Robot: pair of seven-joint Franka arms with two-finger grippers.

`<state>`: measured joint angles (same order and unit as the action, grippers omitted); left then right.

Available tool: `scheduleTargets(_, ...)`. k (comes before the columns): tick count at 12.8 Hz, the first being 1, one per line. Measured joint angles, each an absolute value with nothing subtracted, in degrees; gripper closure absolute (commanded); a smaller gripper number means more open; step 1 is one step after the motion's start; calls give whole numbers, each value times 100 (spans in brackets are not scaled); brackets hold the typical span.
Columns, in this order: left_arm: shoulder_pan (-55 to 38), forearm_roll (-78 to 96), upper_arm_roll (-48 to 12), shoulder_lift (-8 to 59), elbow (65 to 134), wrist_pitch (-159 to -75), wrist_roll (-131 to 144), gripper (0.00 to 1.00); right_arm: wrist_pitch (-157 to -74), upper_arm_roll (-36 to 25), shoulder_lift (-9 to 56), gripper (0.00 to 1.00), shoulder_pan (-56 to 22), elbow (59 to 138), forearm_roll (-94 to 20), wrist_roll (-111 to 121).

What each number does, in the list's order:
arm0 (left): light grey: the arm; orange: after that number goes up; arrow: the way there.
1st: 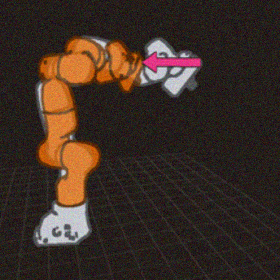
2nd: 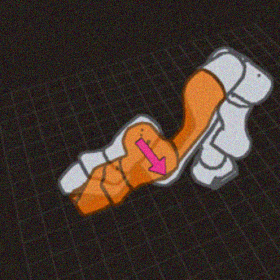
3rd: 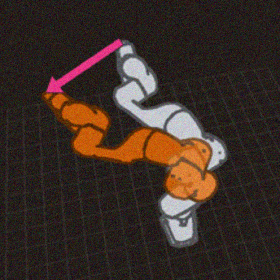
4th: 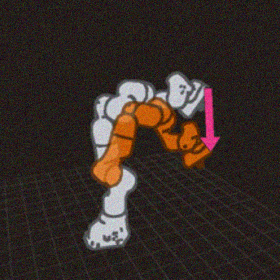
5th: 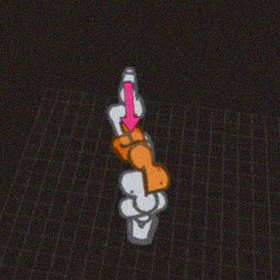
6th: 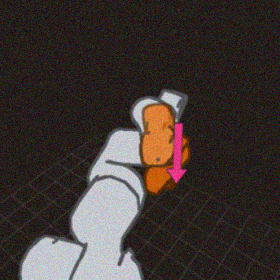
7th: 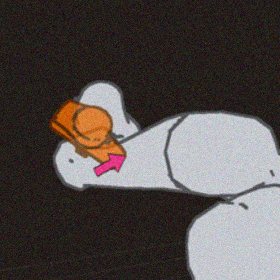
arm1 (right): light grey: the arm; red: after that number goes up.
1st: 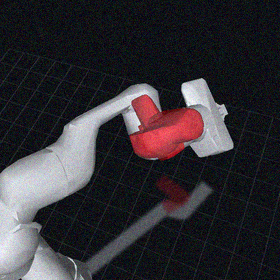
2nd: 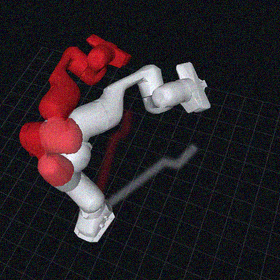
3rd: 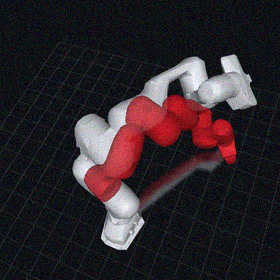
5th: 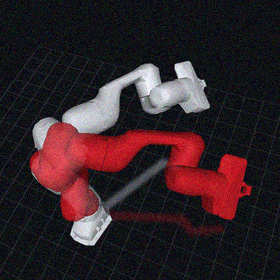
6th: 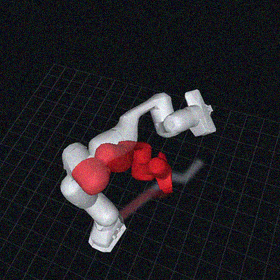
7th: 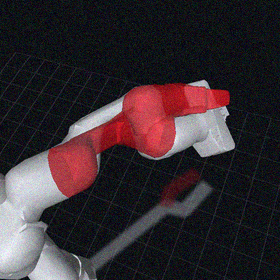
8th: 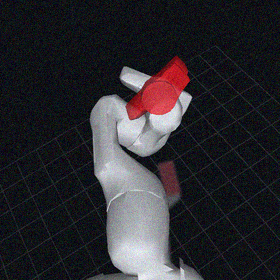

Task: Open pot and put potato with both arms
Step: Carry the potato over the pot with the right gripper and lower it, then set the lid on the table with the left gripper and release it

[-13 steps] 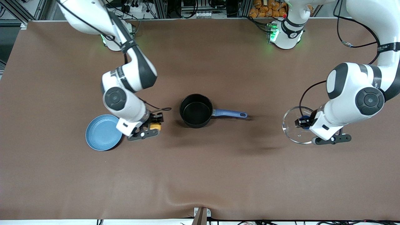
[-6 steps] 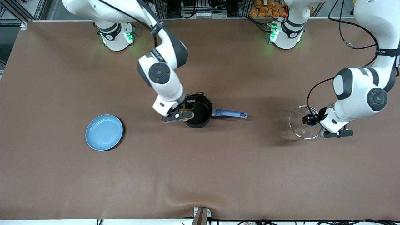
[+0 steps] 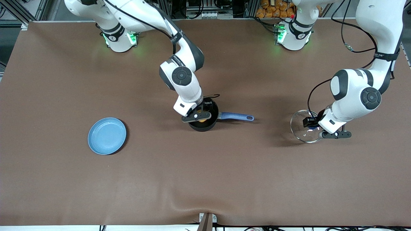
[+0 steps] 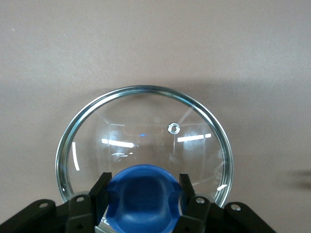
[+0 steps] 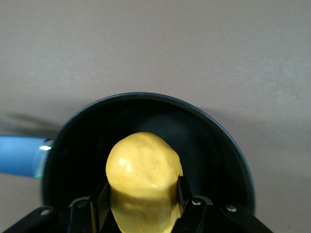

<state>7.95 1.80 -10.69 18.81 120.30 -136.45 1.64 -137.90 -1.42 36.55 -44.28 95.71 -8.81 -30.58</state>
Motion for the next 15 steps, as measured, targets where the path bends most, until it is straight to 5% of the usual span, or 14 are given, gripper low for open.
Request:
scheduleTargets(5,751,180,-1086,2256,12076,-14109,110,100,-13986,-143,3926,100,-4445,9540,-919,-3192)
scheduleTargets(6,751,180,-1088,2321,12076,-14171,101,45,-14002,-143,3931,100,-4452,9538,-934,-3207)
scheduleTargets(7,750,180,-1091,2366,12075,-14202,92,0,-14004,-142,3931,100,-4471,9534,-956,-3210)
scheduleTargets(14,745,180,-1105,1959,11646,-13918,91,0,-14072,-143,3990,100,-4603,9528,-987,-3292)
scheduleTargets(15,745,180,-1109,1780,11448,-13579,91,0,-14073,-143,3991,80,-4604,9525,-988,-3317)
